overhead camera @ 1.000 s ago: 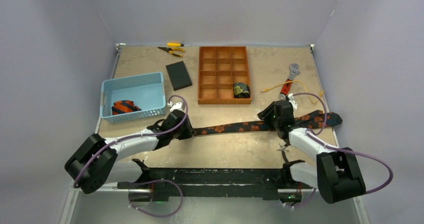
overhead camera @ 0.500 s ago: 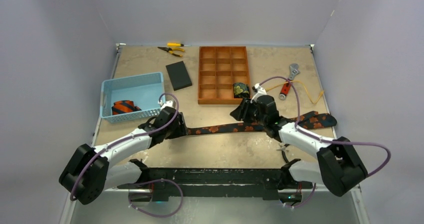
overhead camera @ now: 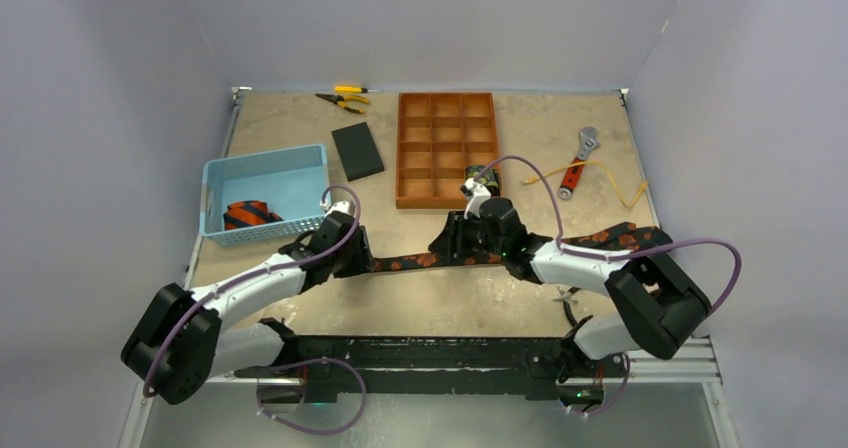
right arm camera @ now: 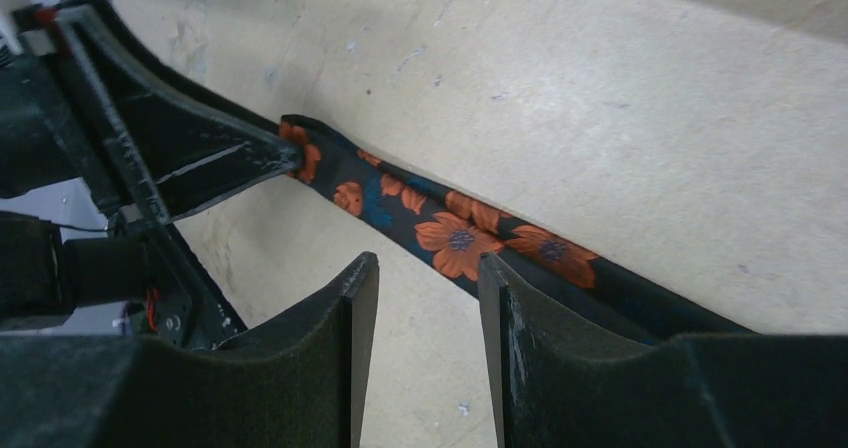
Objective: Roll the ties
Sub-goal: Flatten out the tie at the center of the board, then roll the tie at the center of the board.
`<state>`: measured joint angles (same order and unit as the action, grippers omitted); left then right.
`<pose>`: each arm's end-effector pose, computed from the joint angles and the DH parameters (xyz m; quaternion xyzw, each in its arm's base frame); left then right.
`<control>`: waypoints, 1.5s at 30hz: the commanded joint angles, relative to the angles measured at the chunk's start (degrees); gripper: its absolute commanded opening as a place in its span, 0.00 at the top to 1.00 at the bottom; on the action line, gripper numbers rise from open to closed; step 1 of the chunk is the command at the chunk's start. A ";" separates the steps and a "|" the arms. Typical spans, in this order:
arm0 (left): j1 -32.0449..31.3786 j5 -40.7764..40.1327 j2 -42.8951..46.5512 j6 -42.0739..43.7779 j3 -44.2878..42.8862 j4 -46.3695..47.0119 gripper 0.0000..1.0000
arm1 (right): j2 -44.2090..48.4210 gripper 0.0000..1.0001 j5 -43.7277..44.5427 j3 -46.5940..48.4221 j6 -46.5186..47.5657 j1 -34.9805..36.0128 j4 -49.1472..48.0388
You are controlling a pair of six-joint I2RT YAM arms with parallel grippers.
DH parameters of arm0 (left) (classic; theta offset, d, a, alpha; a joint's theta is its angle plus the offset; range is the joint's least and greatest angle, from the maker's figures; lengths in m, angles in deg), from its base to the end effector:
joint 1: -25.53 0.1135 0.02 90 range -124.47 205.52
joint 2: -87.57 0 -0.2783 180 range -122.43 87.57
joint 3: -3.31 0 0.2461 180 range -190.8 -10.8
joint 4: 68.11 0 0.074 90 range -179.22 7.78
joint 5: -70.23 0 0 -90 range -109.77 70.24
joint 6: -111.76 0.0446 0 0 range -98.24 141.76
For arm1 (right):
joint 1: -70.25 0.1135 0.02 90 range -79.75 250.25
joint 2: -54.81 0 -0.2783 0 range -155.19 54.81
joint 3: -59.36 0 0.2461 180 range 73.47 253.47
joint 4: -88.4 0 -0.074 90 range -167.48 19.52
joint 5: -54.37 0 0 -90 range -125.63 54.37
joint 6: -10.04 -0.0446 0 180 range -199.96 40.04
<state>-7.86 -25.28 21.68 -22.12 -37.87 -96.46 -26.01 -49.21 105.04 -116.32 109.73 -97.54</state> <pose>0.1702 -0.1071 0.1700 -0.1018 0.9420 -0.1620 0.2756 0.2089 0.1857 0.1893 -0.0831 0.8545 0.3893 0.3337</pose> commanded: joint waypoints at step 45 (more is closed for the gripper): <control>0.60 -2.16 1.08 0.41 -6.49 -6.35 1.00 | -28.84 0.99 12.47 24.05 -12.07 15.53 2.42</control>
<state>-7.49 -27.23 20.98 -22.10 -41.30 -101.71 -53.29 -37.89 126.79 -127.55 125.25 -95.86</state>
